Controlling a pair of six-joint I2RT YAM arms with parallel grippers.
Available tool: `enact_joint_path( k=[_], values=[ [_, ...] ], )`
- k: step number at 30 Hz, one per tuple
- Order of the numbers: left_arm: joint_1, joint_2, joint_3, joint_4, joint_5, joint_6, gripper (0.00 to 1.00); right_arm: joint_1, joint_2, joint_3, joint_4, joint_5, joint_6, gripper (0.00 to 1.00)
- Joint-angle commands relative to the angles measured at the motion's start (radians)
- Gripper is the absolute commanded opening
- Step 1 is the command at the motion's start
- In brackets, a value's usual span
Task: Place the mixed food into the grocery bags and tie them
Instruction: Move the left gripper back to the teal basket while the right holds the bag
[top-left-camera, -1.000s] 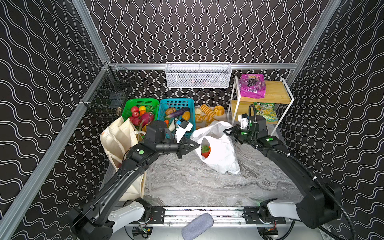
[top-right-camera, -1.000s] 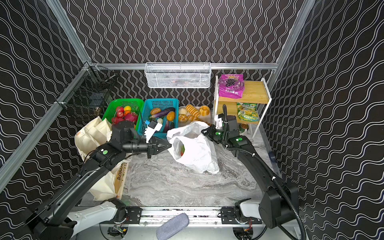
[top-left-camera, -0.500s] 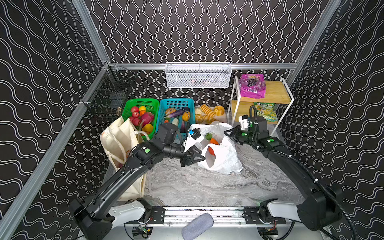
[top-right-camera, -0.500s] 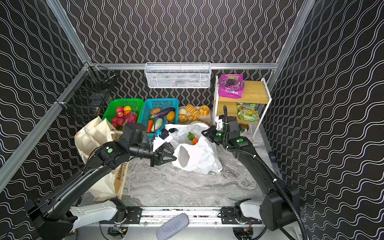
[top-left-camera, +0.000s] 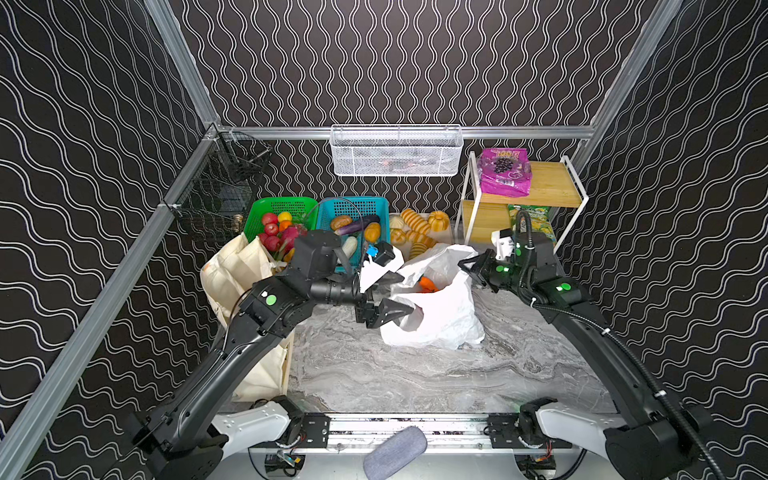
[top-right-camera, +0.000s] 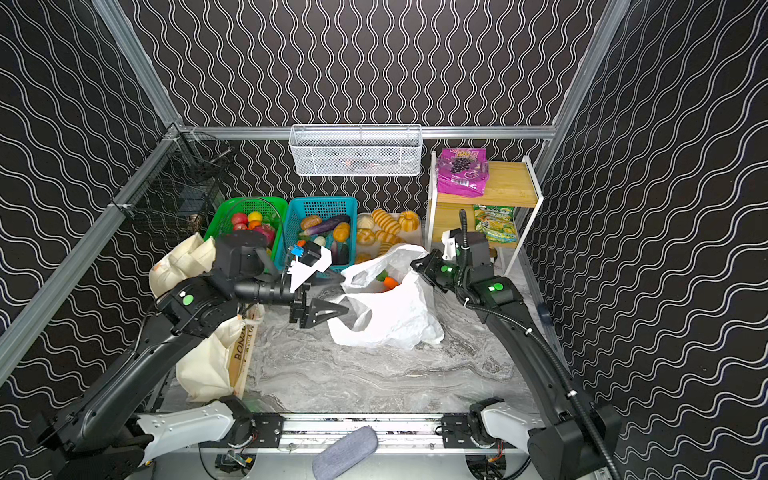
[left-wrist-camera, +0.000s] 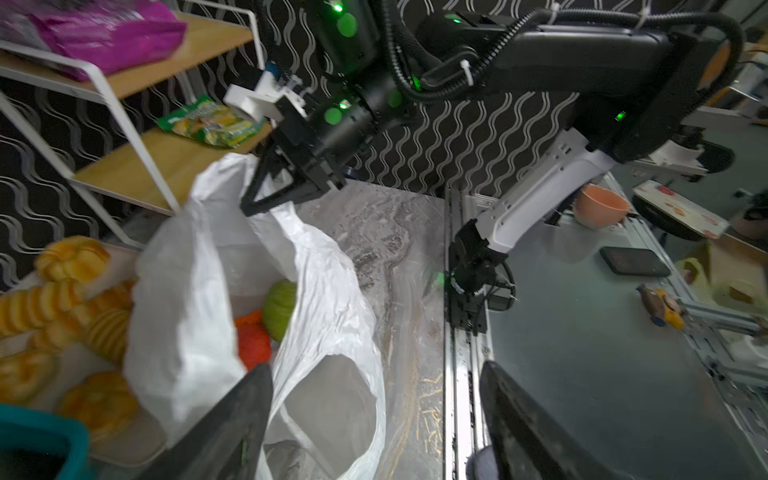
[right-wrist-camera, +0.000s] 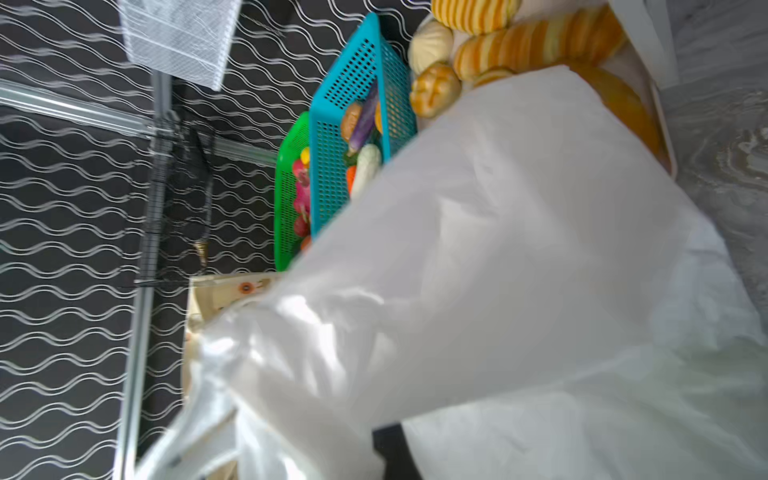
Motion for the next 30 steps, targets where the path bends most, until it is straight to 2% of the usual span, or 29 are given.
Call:
enact_joint_path(
  k=[1, 5, 8, 10, 12, 15, 19, 25, 28, 30],
  values=[
    [0.070, 0.033, 0.064, 0.025, -0.189, -0.075, 0.83, 0.002, -0.034, 0.027, -0.052, 0.051, 0.069, 0.00],
    [0.261, 0.151, 0.132, 0.063, -0.204, -0.183, 0.80, 0.001, -0.078, 0.044, -0.066, 0.123, 0.102, 0.00],
    [0.318, 0.267, 0.194, 0.057, -0.263, -0.215, 0.79, 0.002, -0.080, 0.030, -0.056, 0.150, 0.098, 0.00],
    [0.335, 0.351, 0.247, 0.038, -0.266, -0.213, 0.78, 0.001, -0.060, 0.022, -0.076, 0.148, 0.096, 0.00],
    [0.343, 0.418, 0.280, 0.032, -0.328, -0.214, 0.77, 0.003, -0.054, 0.008, -0.066, 0.163, 0.101, 0.00],
    [0.373, 0.483, 0.251, 0.094, -0.367, -0.222, 0.80, 0.005, -0.027, 0.001, -0.061, 0.185, 0.071, 0.00],
    [0.392, 0.649, 0.347, -0.002, -0.416, -0.206, 0.80, 0.005, 0.013, -0.015, -0.040, 0.201, 0.032, 0.00],
    [0.392, 0.979, 0.595, -0.215, -0.564, -0.210, 0.81, 0.004, 0.075, 0.003, 0.019, 0.095, 0.003, 0.00],
    [0.394, 1.081, 0.677, -0.245, -0.670, -0.199, 0.81, 0.005, 0.086, 0.017, 0.035, 0.069, -0.014, 0.00],
    [0.398, 1.107, 0.668, -0.206, -0.730, -0.188, 0.83, 0.005, 0.088, 0.031, 0.034, 0.059, -0.030, 0.00]
  ],
)
